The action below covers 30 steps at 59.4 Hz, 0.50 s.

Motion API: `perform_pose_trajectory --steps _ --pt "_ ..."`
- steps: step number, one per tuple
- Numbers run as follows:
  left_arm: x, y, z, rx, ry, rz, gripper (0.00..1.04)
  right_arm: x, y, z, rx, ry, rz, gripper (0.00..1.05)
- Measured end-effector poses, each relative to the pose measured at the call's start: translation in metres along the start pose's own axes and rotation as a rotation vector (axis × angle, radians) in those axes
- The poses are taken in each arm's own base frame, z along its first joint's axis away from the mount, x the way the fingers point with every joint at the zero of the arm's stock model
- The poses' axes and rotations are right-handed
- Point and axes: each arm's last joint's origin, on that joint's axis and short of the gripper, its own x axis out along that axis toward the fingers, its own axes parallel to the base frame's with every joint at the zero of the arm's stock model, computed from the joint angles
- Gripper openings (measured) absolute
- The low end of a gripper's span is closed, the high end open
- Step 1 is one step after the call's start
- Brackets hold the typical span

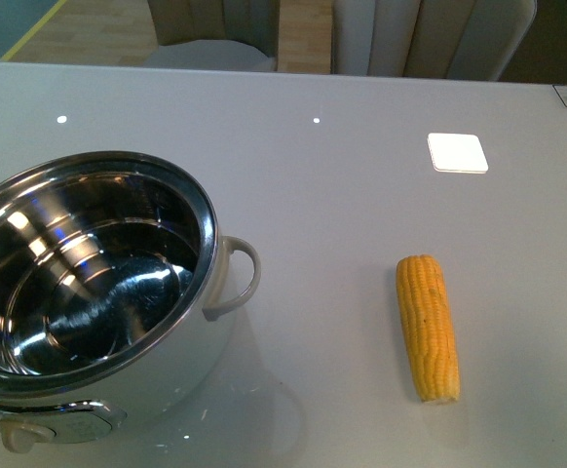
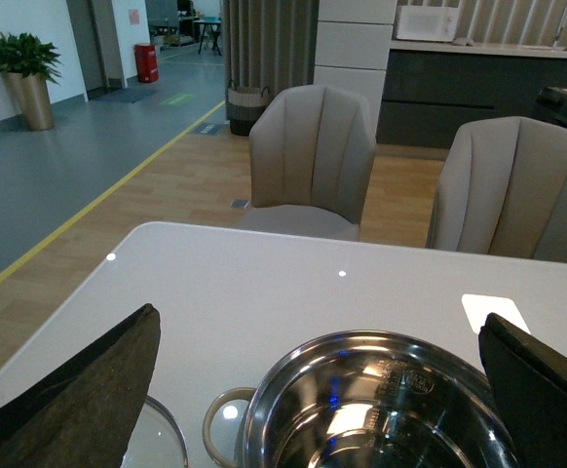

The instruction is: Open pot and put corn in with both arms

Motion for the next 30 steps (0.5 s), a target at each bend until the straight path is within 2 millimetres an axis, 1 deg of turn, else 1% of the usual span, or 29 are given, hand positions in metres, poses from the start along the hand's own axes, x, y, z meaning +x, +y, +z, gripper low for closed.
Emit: perform_pose_trajectory --steps 3,9,18,22,25,30 --pt "0.0 0.0 0.0 0.0 0.0 0.0 0.98 0.012 0.008 0.01 -0.012 -0.006 0.005 0.96" --pt "0.0 0.0 0.0 0.0 0.0 0.0 0.98 0.032 0.022 0.022 -0.036 -0.015 0.014 0.96" --pt "0.0 0.0 0.0 0.0 0.0 0.0 0.98 0.062 0.048 0.032 -0.048 -0.01 0.071 0.96" --pt "0.0 0.0 0.0 0.0 0.0 0.0 0.98 0.084 0.065 0.031 -0.025 0.03 0.12 0.96" --pt "0.0 0.0 0.0 0.0 0.0 0.0 0.98 0.101 0.077 0.026 -0.019 0.076 0.139 0.96" --pt "0.0 0.0 0.0 0.0 0.0 0.0 0.98 0.118 0.089 0.016 -0.053 0.134 0.153 0.96"
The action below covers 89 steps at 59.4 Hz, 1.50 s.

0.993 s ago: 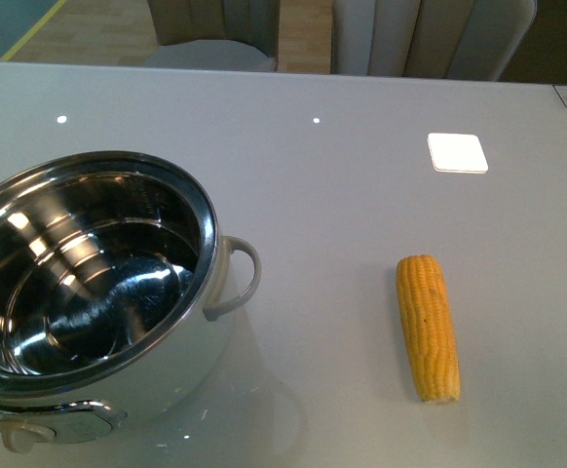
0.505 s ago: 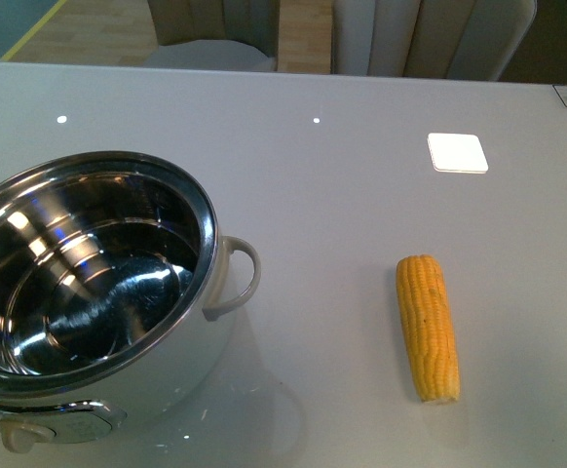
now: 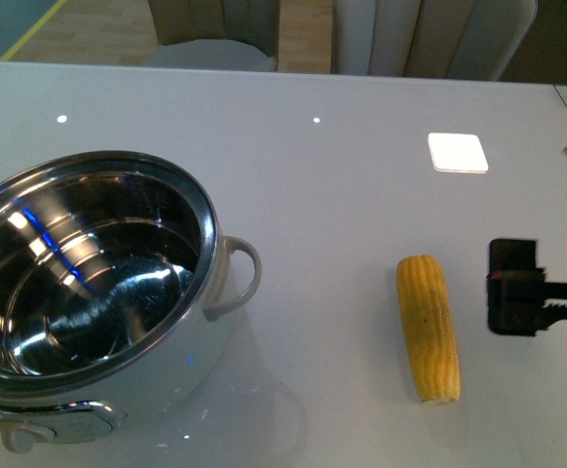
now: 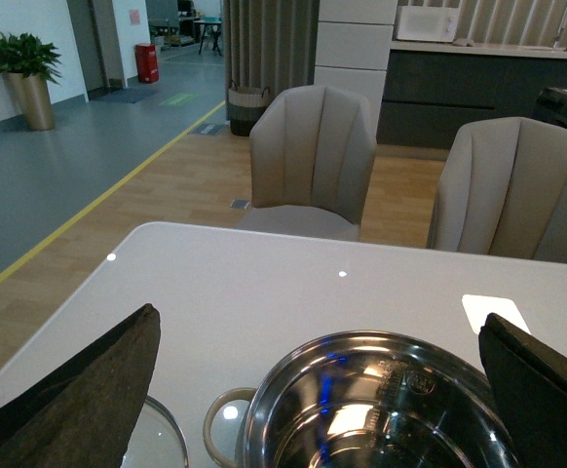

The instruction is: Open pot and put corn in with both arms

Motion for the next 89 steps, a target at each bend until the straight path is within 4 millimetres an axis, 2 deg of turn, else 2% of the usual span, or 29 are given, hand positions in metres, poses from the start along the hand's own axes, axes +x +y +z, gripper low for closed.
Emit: perform_pose_trajectory --steps 7,19,29,40,51,61,67,71,78,89 --pt "0.0 0.0 0.0 0.0 0.0 0.0 0.98 0.017 0.009 -0.005 -0.024 0.044 0.024 0.96" --pt "0.0 0.0 0.0 0.0 0.0 0.0 0.98 0.039 0.02 0.001 -0.03 0.05 0.051 0.96" --pt "0.0 0.0 0.0 0.0 0.0 0.0 0.98 0.062 0.03 -0.004 -0.057 0.099 0.058 0.96" --pt "0.0 0.0 0.0 0.0 0.0 0.0 0.98 0.076 0.037 -0.01 -0.079 0.138 0.065 0.96" --pt "0.0 0.0 0.0 0.0 0.0 0.0 0.98 0.084 0.038 -0.022 -0.121 0.209 0.059 0.7" --pt "0.0 0.0 0.0 0.0 0.0 0.0 0.98 0.083 0.039 -0.025 -0.128 0.232 0.079 0.44" --pt "0.0 0.0 0.0 0.0 0.0 0.0 0.98 0.078 0.04 -0.022 -0.126 0.216 0.102 0.34" --pt "0.0 0.0 0.0 0.0 0.0 0.0 0.98 0.072 0.041 -0.018 -0.124 0.198 0.12 0.3" --pt "0.0 0.0 0.0 0.0 0.0 0.0 0.98 0.05 0.043 -0.003 -0.108 0.116 0.178 0.23" --pt "0.0 0.0 0.0 0.0 0.0 0.0 0.98 0.027 0.046 0.01 -0.112 0.067 0.237 0.22"
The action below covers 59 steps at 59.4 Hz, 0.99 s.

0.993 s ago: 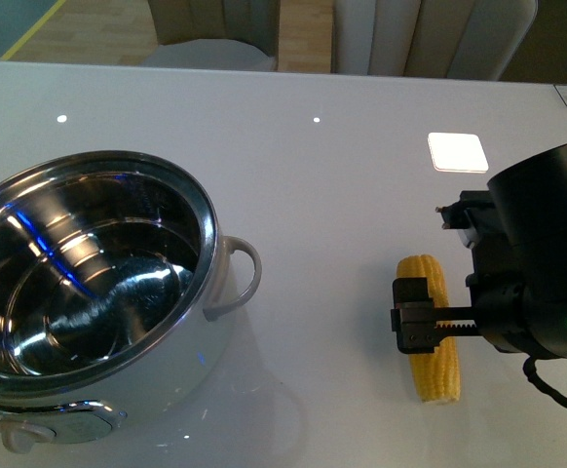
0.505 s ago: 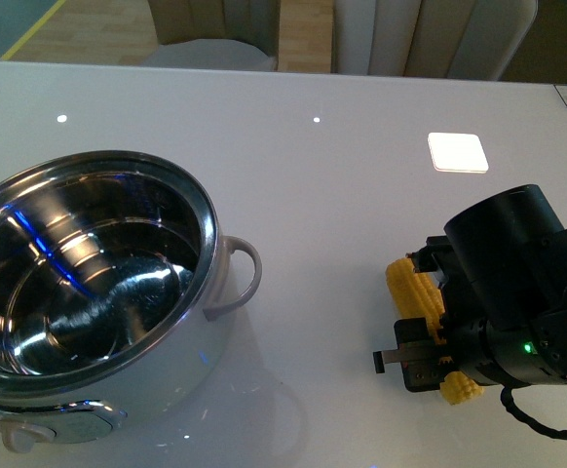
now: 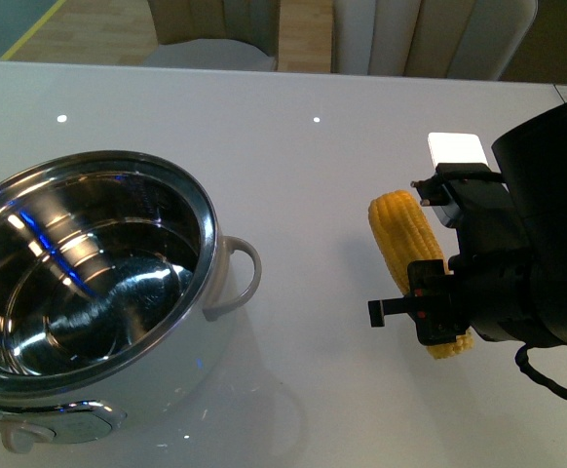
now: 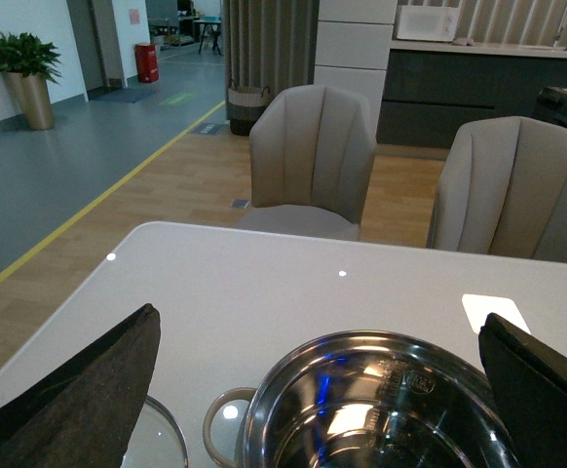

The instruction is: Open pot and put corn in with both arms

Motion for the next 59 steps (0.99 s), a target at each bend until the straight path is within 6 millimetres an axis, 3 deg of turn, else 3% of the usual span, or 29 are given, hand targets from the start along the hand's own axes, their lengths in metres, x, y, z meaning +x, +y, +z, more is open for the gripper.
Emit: perform_pose_trajectory --steps 9,18,25,36,59 --pt "0.0 0.0 0.0 0.0 0.0 0.0 0.98 -0.02 0.013 0.012 -0.018 -0.044 0.065 0.22" --pt "0.0 0.0 0.0 0.0 0.0 0.0 0.98 -0.053 0.043 0.038 -0.039 -0.121 0.169 0.2" --pt "0.0 0.0 0.0 0.0 0.0 0.0 0.98 -0.068 0.069 0.058 -0.037 -0.158 0.231 0.2" --pt "0.0 0.0 0.0 0.0 0.0 0.0 0.98 -0.069 0.098 0.078 -0.014 -0.162 0.283 0.2" --pt "0.0 0.0 0.0 0.0 0.0 0.0 0.98 -0.047 0.16 0.111 0.08 -0.105 0.371 0.19"
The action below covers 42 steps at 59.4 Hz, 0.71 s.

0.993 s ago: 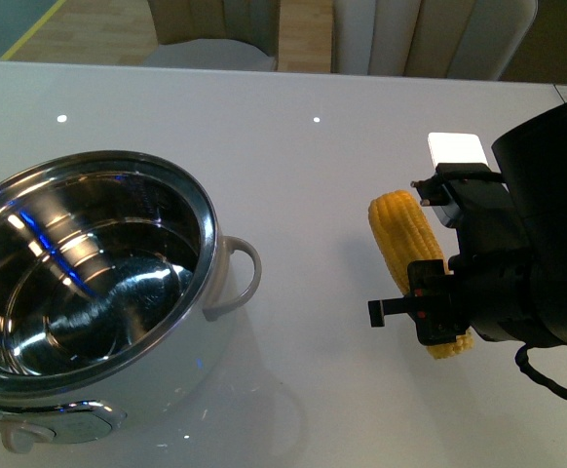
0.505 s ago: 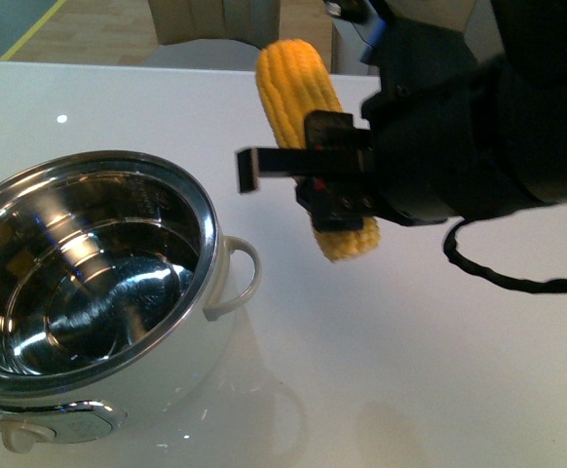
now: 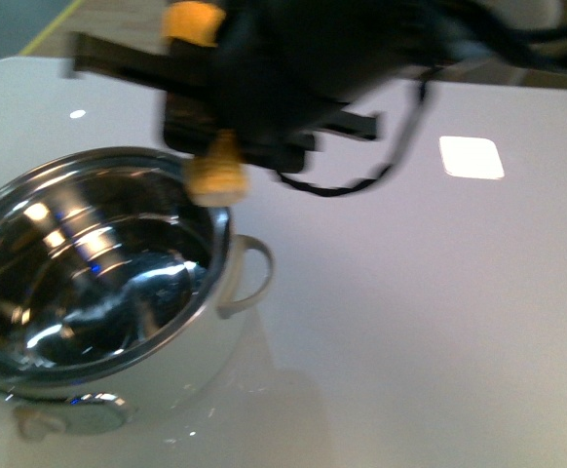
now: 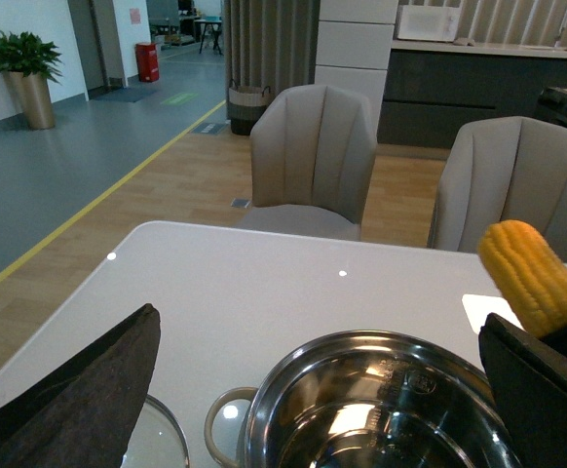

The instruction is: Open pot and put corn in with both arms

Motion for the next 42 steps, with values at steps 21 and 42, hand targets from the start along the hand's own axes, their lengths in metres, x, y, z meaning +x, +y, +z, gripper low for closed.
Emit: perform_pose_trajectory --steps 21,42 --pt "0.0 0.0 0.0 0.0 0.0 0.0 0.98 0.032 0.019 -0.018 0.164 0.093 0.054 0.19" --pt "0.0 0.0 0.0 0.0 0.0 0.0 0.98 0.053 0.017 -0.037 0.207 0.215 0.058 0.19"
